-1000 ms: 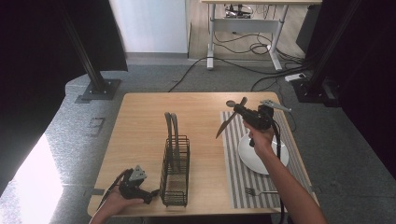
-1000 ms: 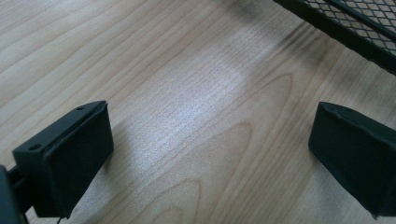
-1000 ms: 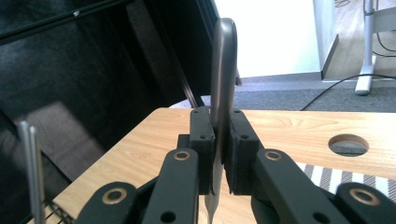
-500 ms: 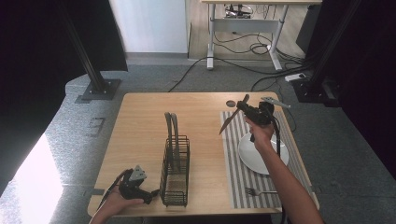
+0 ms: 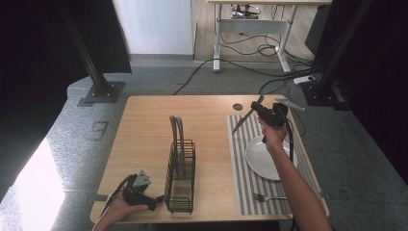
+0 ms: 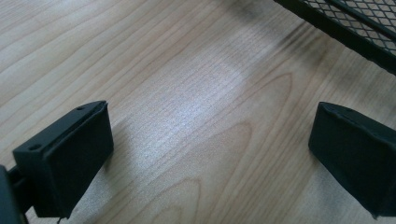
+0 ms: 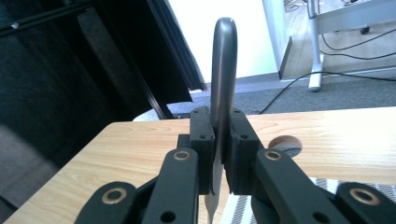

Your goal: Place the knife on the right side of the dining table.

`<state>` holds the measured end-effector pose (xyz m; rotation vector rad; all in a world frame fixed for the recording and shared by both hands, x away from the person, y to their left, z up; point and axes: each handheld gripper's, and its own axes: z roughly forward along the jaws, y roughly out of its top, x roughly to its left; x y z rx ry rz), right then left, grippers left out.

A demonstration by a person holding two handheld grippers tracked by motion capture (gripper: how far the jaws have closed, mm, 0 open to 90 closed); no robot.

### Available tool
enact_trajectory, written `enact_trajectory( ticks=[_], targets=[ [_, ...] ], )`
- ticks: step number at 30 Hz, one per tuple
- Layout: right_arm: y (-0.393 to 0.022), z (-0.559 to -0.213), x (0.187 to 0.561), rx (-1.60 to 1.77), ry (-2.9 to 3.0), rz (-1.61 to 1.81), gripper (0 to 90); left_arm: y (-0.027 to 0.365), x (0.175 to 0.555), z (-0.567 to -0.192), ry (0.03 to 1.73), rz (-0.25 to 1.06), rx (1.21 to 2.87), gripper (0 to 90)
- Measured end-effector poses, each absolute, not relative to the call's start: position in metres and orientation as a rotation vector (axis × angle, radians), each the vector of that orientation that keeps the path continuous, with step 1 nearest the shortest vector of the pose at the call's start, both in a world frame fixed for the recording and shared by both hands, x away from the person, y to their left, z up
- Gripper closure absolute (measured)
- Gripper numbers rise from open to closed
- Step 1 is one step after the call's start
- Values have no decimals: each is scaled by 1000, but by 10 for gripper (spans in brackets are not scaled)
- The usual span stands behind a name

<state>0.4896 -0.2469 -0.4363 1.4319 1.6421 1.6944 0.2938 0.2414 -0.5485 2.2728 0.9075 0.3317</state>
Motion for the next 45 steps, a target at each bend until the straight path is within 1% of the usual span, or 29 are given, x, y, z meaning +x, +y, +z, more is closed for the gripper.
enact_trajectory(
  ticks=[24, 45],
  targets=[
    [-259, -450, 502, 1487, 1610, 1622, 827, 241, 294, -548, 908, 332, 2273, 0],
    [-290, -469, 508, 1569, 1552, 1524, 767, 241, 294, -548, 910, 334, 2272, 0]
  ],
)
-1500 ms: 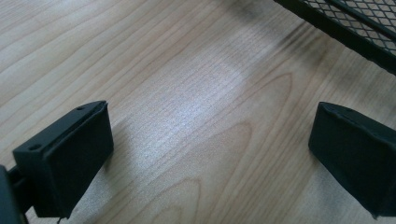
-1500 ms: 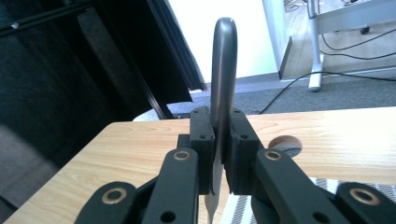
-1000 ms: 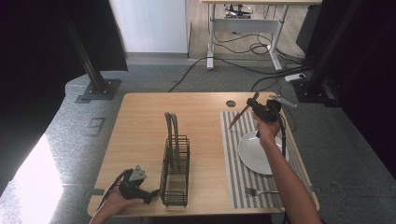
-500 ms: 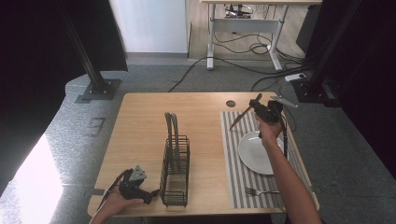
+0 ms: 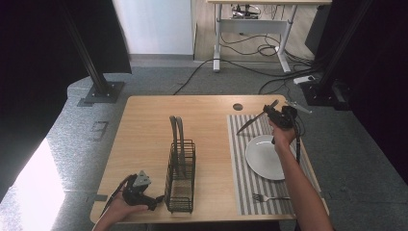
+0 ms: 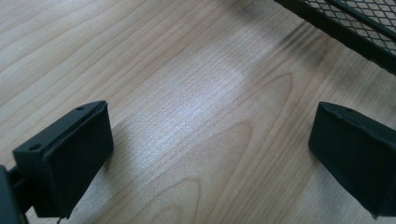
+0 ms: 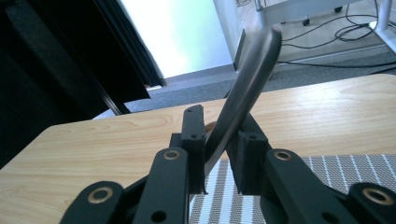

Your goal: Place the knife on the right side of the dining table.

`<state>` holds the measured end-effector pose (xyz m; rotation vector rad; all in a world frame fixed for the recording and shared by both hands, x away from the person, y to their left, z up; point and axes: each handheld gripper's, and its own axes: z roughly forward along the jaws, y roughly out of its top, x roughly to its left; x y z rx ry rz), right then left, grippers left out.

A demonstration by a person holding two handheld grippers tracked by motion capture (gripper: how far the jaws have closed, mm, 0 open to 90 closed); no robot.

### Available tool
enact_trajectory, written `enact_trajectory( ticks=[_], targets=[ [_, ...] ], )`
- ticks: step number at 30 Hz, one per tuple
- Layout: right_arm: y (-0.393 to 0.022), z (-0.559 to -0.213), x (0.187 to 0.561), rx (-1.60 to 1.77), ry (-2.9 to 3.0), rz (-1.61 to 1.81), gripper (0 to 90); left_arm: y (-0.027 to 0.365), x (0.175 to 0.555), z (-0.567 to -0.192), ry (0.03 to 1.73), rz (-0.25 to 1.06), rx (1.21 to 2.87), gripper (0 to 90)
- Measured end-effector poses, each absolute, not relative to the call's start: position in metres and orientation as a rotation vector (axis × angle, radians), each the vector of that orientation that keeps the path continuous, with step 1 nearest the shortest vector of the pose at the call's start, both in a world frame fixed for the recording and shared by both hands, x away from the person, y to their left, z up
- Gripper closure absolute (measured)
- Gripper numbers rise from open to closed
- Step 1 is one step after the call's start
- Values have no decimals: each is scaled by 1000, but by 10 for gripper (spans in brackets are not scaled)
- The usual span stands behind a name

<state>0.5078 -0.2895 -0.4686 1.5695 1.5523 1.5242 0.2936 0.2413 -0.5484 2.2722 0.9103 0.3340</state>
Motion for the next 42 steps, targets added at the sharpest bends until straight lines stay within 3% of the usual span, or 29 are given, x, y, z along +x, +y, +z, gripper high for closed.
enact_trajectory(
  ticks=[42],
  targets=[
    [-331, -504, 522, 1852, 1527, 1389, 648, 241, 293, -548, 912, 335, 2272, 0]
  ],
)
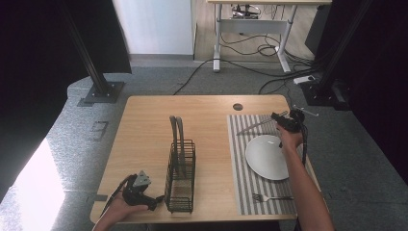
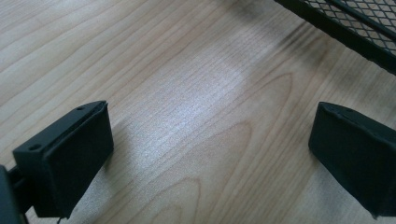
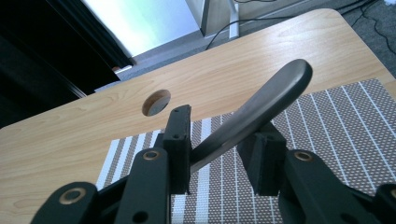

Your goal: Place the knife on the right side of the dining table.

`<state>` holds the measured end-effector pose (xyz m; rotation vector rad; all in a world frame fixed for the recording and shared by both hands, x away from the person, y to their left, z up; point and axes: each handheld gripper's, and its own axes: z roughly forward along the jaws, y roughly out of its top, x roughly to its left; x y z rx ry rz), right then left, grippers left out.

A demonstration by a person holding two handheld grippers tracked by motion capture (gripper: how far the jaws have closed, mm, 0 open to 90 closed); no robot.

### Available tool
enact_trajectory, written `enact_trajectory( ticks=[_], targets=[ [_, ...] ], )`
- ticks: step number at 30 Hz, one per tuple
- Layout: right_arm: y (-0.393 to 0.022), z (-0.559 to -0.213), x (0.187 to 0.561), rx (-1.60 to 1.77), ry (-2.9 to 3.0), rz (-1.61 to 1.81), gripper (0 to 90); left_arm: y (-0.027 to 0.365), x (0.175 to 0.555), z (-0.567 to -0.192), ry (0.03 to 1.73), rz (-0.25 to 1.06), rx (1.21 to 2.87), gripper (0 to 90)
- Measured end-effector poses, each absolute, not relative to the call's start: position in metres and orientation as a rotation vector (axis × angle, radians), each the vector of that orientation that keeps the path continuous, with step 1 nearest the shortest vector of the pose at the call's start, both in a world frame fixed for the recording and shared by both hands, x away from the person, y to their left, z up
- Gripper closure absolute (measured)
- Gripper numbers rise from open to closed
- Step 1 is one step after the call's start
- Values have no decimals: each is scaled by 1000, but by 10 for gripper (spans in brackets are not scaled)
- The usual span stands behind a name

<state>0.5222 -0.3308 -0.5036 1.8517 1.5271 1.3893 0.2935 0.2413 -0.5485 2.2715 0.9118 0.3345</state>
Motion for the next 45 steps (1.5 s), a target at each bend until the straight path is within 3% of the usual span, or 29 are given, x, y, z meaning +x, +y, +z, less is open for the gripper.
enact_trajectory(
  ticks=[45],
  targets=[
    [-354, -540, 531, 2109, 1542, 1296, 532, 241, 293, -548, 912, 334, 2272, 0]
  ],
)
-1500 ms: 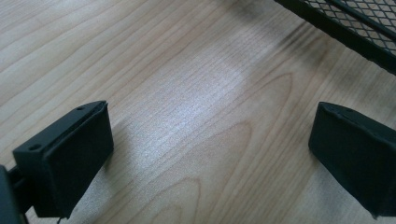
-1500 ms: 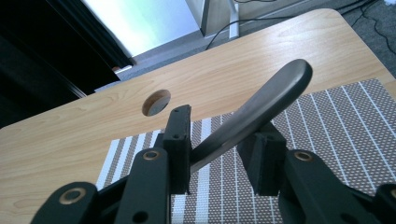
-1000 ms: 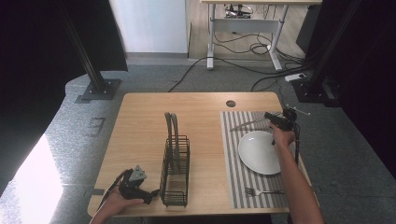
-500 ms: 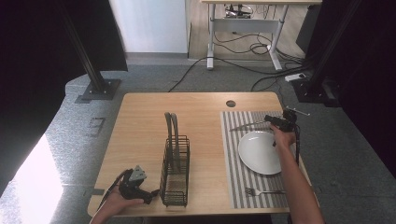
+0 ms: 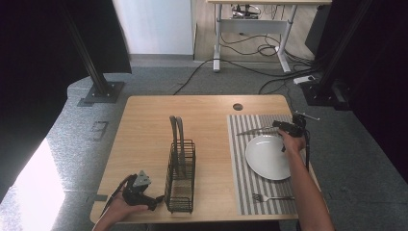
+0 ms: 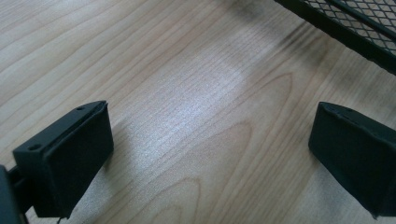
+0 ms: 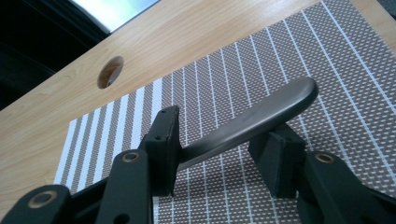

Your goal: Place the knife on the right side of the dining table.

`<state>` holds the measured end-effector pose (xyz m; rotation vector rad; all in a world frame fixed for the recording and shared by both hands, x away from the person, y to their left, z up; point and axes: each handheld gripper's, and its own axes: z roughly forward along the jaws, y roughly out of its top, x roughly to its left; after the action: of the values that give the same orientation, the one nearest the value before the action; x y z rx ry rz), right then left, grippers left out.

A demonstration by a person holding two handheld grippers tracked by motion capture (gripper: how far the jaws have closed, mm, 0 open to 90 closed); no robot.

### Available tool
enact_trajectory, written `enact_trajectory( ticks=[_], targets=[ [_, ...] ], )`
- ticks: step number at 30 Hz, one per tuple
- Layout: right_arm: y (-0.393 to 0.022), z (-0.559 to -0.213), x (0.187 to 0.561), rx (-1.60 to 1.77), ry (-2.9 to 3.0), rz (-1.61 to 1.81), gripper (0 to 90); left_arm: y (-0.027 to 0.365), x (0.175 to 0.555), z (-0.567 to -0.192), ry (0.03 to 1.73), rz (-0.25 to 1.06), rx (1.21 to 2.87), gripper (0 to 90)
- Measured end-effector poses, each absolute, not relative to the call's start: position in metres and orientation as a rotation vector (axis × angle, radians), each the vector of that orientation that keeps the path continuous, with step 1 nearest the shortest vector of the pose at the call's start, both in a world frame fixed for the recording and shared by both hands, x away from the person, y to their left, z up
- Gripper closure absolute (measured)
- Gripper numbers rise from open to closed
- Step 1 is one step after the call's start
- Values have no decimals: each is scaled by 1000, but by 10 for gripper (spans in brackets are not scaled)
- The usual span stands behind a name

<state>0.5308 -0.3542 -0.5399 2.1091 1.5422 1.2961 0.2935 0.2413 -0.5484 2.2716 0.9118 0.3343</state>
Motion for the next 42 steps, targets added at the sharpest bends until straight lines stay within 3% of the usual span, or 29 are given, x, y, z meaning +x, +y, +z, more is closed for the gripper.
enact_trajectory(
  ticks=[22, 33, 42],
  targets=[
    [-359, -542, 527, 2147, 1582, 1206, 450, 241, 293, -548, 911, 335, 2272, 0],
    [-340, -517, 525, 1918, 1721, 1189, 394, 241, 294, -548, 911, 335, 2272, 0],
    [-323, -509, 546, 1868, 1839, 1081, 375, 241, 294, -548, 910, 334, 2272, 0]
  ],
)
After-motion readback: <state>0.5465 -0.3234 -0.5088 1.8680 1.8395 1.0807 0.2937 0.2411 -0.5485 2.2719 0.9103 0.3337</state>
